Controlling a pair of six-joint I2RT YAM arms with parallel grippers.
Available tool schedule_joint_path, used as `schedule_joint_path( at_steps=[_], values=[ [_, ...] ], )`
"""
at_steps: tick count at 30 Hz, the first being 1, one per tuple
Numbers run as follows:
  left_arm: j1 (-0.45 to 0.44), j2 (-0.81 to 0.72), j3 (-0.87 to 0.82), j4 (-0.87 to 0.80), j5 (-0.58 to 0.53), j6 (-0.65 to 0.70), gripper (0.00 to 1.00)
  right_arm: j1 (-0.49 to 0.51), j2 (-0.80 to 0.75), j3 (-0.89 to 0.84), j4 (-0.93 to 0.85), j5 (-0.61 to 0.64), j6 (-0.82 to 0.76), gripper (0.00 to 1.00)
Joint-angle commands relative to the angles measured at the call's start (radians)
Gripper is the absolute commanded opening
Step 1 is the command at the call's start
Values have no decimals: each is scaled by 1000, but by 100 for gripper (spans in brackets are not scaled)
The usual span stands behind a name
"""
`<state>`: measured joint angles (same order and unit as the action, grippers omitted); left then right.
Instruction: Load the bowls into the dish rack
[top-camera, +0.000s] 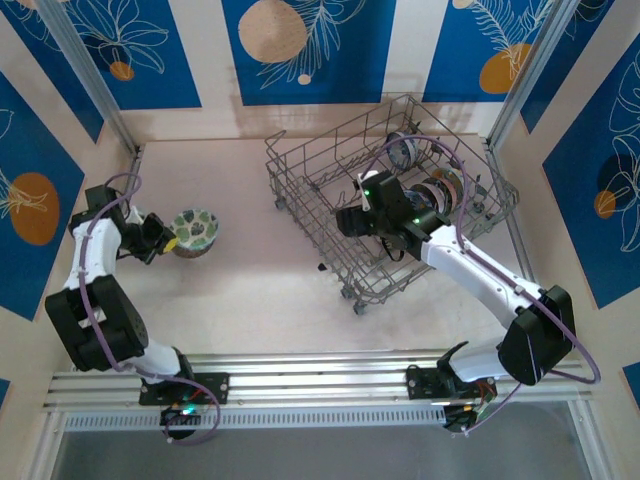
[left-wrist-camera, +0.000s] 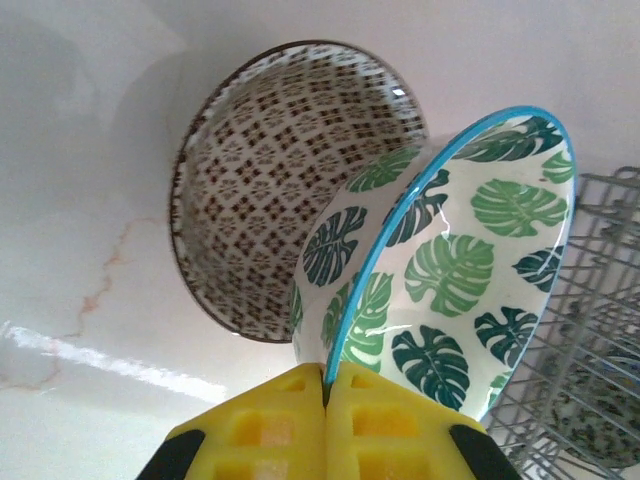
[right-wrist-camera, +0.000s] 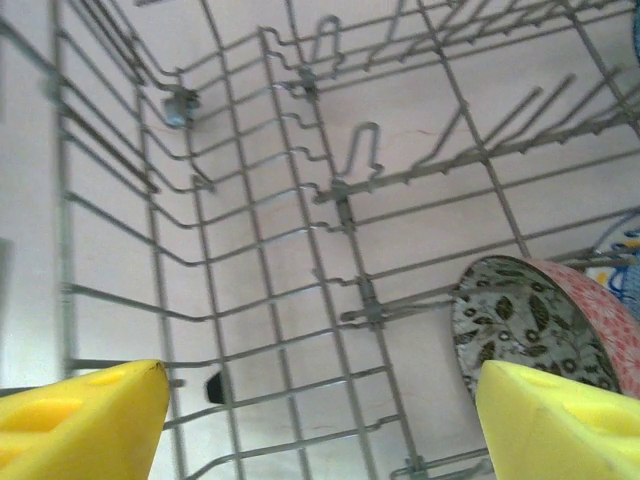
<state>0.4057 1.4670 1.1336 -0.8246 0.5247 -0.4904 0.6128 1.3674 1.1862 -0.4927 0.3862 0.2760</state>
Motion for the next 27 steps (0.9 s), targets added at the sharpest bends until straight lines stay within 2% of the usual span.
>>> schedule_joint_path(
  at_steps=[1, 8, 13, 19, 27],
  values=[
    [4, -60, -6, 53, 101, -37, 0, 34, -3, 84, -35, -107, 25, 79],
    [-9, -127, -27, 85, 163, -73, 0, 158, 97, 261, -104, -237, 26, 77],
    [-27, -189, -53, 114, 191, -109, 0, 221, 209, 432, -168, -307, 97, 75],
    [-59, -270, -74, 129, 208, -133, 0, 273, 356, 589, -231, -291, 192, 72],
    [-110, -379, -131, 163, 232, -187, 0, 304, 463, 663, -210, -318, 287, 70]
  ],
)
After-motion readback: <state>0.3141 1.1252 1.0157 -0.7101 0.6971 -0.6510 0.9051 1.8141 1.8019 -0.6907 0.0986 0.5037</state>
